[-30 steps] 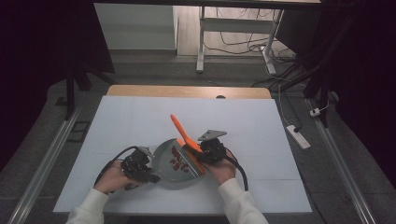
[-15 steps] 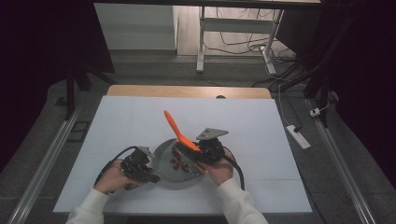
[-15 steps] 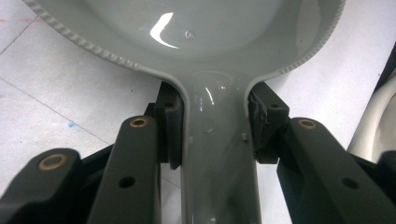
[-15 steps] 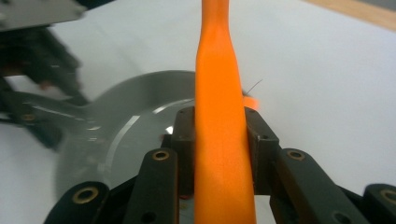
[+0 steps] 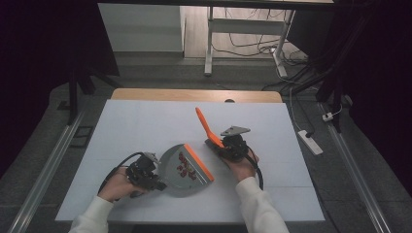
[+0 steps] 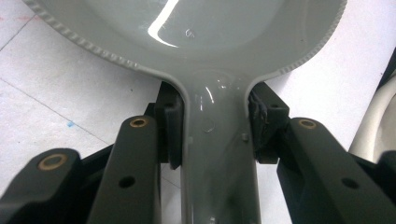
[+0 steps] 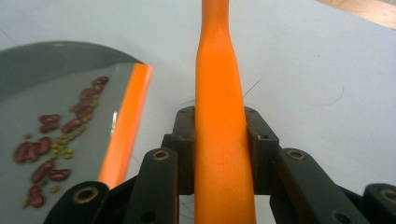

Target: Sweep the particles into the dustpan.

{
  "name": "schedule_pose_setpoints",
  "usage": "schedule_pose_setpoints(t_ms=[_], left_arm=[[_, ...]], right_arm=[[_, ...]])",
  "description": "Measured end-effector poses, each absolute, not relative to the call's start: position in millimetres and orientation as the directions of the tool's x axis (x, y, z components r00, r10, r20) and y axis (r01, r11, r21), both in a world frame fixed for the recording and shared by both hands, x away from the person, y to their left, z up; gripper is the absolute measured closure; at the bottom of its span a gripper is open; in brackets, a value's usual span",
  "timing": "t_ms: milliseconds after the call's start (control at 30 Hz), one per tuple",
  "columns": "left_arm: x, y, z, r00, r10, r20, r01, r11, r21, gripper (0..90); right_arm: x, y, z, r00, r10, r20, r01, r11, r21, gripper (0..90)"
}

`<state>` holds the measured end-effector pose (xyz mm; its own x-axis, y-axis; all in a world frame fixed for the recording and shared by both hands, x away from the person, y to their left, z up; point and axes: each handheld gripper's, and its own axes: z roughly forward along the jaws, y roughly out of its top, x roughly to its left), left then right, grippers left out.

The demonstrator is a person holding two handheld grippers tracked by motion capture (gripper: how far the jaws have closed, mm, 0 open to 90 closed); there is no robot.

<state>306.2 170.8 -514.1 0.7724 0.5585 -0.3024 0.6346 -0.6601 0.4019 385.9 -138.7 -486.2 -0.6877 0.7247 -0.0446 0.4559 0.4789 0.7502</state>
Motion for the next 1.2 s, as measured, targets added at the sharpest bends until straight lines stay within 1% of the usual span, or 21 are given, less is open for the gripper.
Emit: schedule_pose_setpoints(t_ms=[200, 400, 533, 600, 800, 900, 1200], left_arm=[[306, 171, -514, 0.772, 0.559, -0.302, 0.635, -0.66, 0.4, 61.9], [306, 171, -514, 0.772, 0.56, -0.301, 0.635, -0.66, 0.401, 61.9], [306, 170, -515, 0.77, 0.563, -0.302, 0.638, -0.659, 0.398, 61.9], [306, 171, -514, 0.772, 0.561, -0.299, 0.635, -0.659, 0.402, 61.9], [306, 171, -517, 0.766, 0.563, -0.309, 0.642, -0.652, 0.403, 61.9], [306, 172, -516, 0.765, 0.564, -0.311, 0.643, -0.647, 0.41, 61.9], [305, 172, -517, 0.764, 0.566, -0.309, 0.645, -0.645, 0.41, 61.9]], right_arm=[[387, -131, -491, -0.699, 0.715, -0.023, 0.466, 0.479, 0.744, 69.9], [371, -114, -492, -0.745, 0.666, -0.038, 0.426, 0.519, 0.741, 69.9], [361, -106, -494, -0.776, 0.631, -0.006, 0.412, 0.514, 0.753, 69.9], [356, -102, -494, -0.782, 0.623, -0.017, 0.397, 0.519, 0.757, 69.9], [350, -95, -491, -0.814, 0.579, 0.051, 0.396, 0.488, 0.778, 70.0], [348, -93, -491, -0.824, 0.566, 0.042, 0.382, 0.499, 0.778, 69.9], [341, -92, -490, -0.846, 0.529, 0.069, 0.373, 0.493, 0.786, 70.0]])
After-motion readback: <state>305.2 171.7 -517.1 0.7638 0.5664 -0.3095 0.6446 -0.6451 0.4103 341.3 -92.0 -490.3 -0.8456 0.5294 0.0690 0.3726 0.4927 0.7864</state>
